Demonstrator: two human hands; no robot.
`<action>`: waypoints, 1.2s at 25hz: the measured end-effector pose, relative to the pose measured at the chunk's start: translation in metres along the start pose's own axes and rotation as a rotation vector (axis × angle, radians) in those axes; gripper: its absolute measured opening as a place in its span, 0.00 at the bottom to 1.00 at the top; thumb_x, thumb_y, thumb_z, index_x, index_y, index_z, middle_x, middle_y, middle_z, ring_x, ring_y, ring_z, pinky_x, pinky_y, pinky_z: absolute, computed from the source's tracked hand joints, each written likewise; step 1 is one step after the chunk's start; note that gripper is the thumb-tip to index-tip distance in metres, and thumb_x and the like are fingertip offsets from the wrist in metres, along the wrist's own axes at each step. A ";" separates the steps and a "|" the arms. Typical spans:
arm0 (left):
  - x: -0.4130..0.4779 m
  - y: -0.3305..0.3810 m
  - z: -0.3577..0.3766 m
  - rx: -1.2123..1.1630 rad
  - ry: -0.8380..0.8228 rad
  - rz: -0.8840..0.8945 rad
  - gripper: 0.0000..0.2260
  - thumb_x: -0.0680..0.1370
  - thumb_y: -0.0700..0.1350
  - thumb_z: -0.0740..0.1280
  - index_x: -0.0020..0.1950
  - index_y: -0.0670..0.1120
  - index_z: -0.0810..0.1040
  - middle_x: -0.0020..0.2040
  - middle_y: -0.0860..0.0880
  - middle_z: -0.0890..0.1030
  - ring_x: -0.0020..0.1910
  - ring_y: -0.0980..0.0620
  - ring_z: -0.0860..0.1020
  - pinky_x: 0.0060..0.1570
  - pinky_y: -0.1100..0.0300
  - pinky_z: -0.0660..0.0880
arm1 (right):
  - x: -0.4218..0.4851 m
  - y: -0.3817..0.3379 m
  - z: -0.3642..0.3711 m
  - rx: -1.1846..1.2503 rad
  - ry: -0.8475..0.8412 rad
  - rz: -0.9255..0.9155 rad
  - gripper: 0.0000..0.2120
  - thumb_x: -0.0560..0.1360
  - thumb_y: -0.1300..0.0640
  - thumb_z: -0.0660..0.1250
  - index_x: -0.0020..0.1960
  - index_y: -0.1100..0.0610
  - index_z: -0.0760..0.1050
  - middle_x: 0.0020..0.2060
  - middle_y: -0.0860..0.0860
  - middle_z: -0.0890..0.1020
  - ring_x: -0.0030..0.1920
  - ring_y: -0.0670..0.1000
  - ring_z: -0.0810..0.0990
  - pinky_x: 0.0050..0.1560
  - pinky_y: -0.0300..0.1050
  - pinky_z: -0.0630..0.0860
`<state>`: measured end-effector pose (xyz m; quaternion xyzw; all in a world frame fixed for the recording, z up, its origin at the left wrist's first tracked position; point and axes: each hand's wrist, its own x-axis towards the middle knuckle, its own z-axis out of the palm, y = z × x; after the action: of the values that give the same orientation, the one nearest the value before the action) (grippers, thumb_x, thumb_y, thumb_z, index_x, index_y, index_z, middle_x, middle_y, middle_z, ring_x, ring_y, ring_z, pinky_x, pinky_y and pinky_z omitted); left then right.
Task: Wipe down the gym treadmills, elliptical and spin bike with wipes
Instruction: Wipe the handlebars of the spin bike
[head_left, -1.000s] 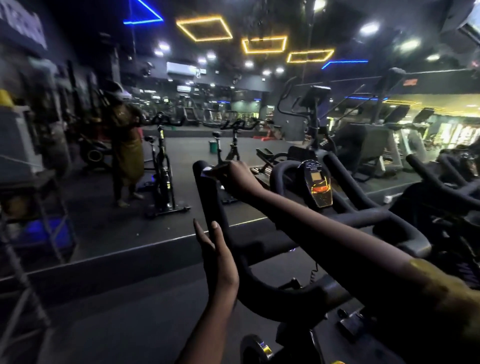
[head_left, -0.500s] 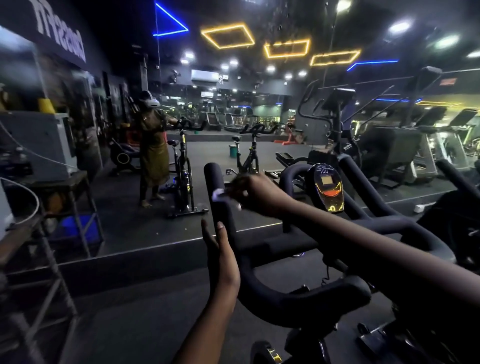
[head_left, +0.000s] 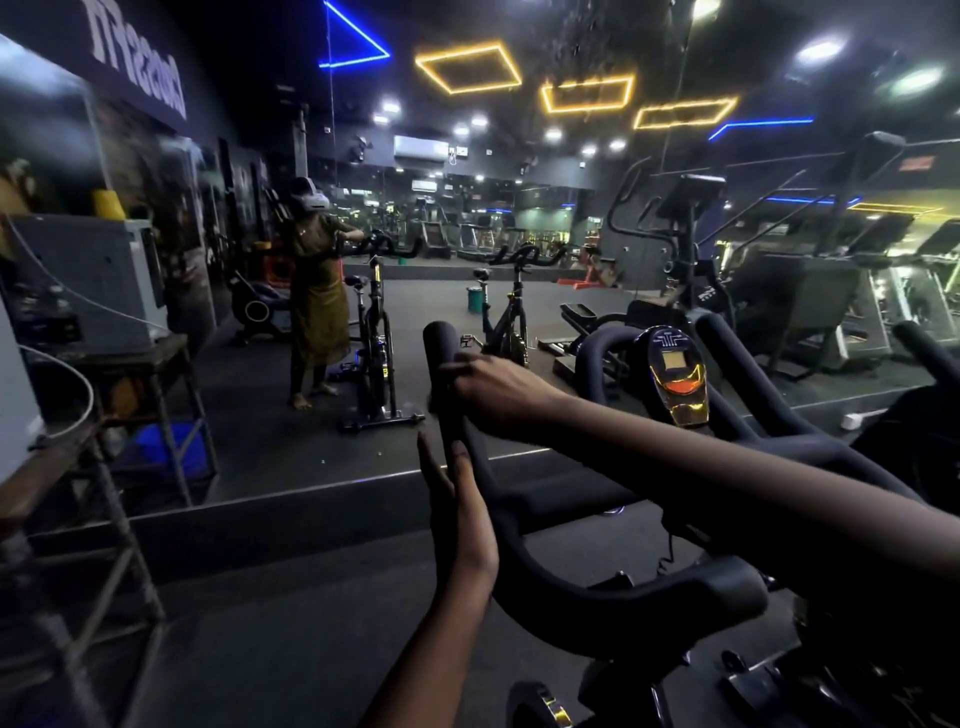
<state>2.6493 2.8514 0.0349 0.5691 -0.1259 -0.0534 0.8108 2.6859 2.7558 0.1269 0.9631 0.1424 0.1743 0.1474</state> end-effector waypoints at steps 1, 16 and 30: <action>0.000 0.000 0.000 -0.003 -0.001 0.000 0.22 0.83 0.48 0.51 0.77 0.51 0.52 0.71 0.56 0.61 0.61 0.64 0.60 0.53 0.73 0.58 | -0.010 -0.002 0.004 0.035 -0.004 -0.022 0.13 0.74 0.65 0.59 0.55 0.61 0.78 0.52 0.57 0.79 0.55 0.59 0.76 0.50 0.54 0.75; 0.005 -0.009 0.000 0.016 -0.055 -0.011 0.22 0.82 0.53 0.51 0.76 0.50 0.58 0.73 0.55 0.62 0.64 0.65 0.60 0.61 0.68 0.56 | 0.030 0.030 0.001 0.449 0.384 0.368 0.13 0.72 0.67 0.65 0.55 0.61 0.80 0.53 0.60 0.81 0.53 0.58 0.79 0.49 0.42 0.69; 0.010 -0.015 -0.002 0.059 -0.080 -0.020 0.24 0.82 0.55 0.53 0.77 0.51 0.56 0.74 0.51 0.63 0.72 0.52 0.62 0.64 0.64 0.58 | -0.095 -0.005 -0.011 0.496 -0.025 0.179 0.11 0.72 0.64 0.69 0.52 0.55 0.83 0.47 0.52 0.84 0.46 0.47 0.80 0.48 0.33 0.70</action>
<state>2.6606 2.8452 0.0217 0.5914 -0.1541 -0.0806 0.7874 2.5953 2.7326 0.1075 0.9807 0.0931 0.1345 -0.1073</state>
